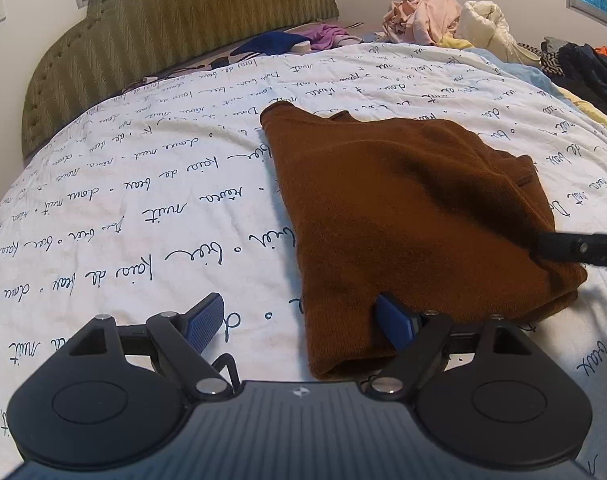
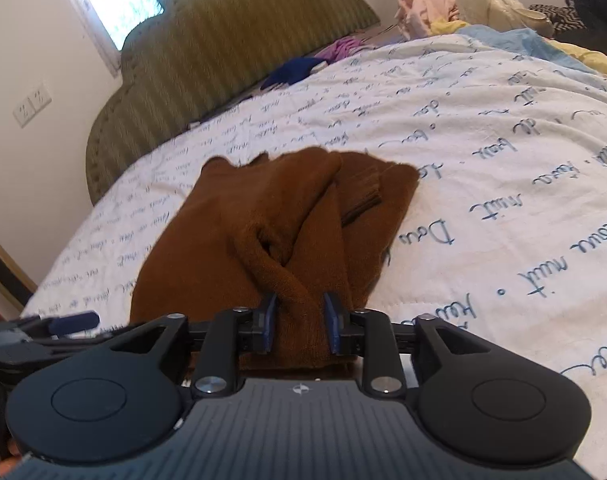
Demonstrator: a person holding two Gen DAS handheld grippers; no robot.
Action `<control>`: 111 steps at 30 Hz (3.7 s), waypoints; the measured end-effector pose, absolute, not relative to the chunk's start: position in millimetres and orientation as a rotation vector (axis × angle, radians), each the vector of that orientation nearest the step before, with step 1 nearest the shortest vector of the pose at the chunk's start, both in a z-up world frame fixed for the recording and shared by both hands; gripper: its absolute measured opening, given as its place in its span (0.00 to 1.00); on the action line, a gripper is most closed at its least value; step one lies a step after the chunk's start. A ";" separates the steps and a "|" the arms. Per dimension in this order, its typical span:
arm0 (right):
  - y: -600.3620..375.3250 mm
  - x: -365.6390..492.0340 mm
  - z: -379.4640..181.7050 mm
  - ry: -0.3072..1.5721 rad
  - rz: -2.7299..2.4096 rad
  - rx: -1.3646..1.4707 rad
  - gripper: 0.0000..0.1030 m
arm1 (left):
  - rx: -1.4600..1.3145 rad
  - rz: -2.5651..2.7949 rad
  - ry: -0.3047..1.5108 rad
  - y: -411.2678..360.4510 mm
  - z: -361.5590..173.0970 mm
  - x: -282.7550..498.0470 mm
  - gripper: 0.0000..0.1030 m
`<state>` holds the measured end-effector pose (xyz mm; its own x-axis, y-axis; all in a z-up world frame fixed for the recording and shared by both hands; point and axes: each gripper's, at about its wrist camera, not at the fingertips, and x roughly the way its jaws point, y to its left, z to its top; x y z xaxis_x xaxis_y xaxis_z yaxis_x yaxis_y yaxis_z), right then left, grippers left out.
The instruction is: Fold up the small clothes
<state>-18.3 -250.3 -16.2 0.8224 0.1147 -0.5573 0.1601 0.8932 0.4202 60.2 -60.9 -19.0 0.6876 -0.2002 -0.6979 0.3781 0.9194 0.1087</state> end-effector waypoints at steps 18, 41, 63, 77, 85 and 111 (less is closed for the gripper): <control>-280.5 3.1 -52.2 0.671 0.134 0.815 0.20 | -0.326 -0.576 1.007 -13.4 -41.5 98.9 0.18; -243.9 -31.6 -22.1 0.652 -0.047 0.381 0.59 | 0.065 -0.296 0.820 -44.6 -7.1 32.5 0.66; -208.5 -85.6 -14.7 0.634 -0.061 0.244 0.84 | 0.118 -0.175 0.786 -37.7 -17.3 -22.8 0.70; -190.8 -90.8 -24.9 0.634 -0.130 0.138 0.96 | 0.091 -0.095 0.721 -34.7 -40.5 -29.0 0.81; -190.2 -83.1 -37.8 0.646 -0.177 0.117 0.97 | 0.108 -0.132 0.704 -46.6 -51.4 -30.6 0.84; -190.9 -80.7 -48.5 0.646 -0.193 0.094 1.00 | 0.129 -0.139 0.673 -47.4 -59.8 -35.4 0.91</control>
<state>-80.7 -190.9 -48.5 0.7813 -0.1488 -0.6062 0.2074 0.9779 0.0273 -35.4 -47.4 -59.8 0.7735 -0.0865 -0.6278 0.1695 0.9828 0.0735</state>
